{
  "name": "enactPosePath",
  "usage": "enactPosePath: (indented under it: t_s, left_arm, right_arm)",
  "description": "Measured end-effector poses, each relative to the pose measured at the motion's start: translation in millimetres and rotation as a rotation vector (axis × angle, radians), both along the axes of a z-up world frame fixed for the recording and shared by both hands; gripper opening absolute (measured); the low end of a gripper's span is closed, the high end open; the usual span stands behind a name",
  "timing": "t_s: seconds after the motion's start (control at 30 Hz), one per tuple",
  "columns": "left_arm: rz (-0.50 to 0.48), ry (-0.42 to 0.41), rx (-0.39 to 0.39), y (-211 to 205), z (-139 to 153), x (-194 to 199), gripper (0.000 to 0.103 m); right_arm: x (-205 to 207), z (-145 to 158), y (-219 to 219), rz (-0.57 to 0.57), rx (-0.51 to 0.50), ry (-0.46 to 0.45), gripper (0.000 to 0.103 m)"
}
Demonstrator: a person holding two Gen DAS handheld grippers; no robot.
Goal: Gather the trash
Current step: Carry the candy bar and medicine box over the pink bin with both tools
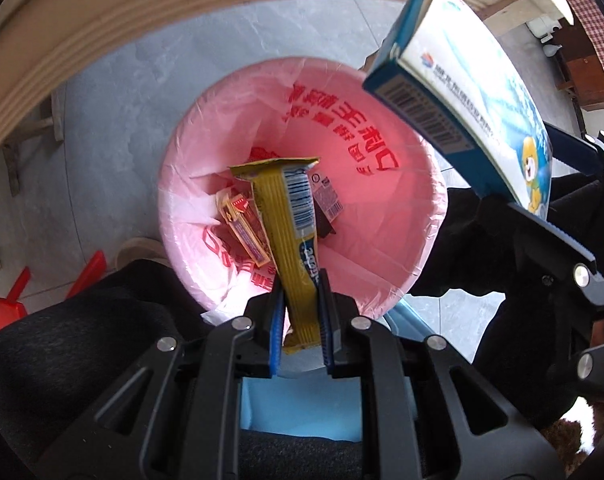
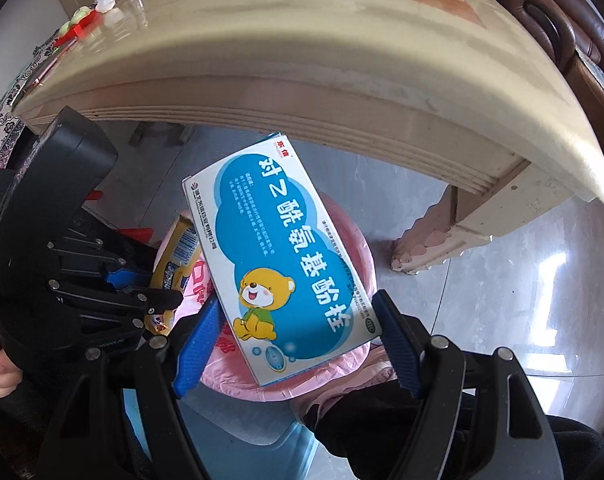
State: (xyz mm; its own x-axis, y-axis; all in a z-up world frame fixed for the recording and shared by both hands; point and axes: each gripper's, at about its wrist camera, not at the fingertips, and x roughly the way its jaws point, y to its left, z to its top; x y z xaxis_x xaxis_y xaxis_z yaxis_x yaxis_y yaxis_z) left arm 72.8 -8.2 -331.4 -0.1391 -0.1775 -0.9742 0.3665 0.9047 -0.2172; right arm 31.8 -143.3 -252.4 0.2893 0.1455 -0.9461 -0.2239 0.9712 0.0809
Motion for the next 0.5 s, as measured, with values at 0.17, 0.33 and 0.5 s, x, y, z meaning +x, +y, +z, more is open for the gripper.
enactPosePath:
  t_s: [0.17, 0.33, 0.5]
  left_arm:
    - [0.013, 0.056, 0.000, -2.4, -19.5, 6.7, 0.016]
    - [0.040, 0.119, 0.035, -0.9, -46.5, 15.2, 0.016]
    - [0.067, 0.189, 0.050, -1.3, -67.5, 21.9, 0.016]
  right_arm:
    - [8.2, -30.3, -3.9, -0.022, -0.004, 0.037, 0.072]
    - [14.7, -55.3, -6.8, -0.037, 0.003, 0.079, 0.072]
    - [24.6, -73.6, -8.4, -0.046, 0.023, 0.128, 0.072]
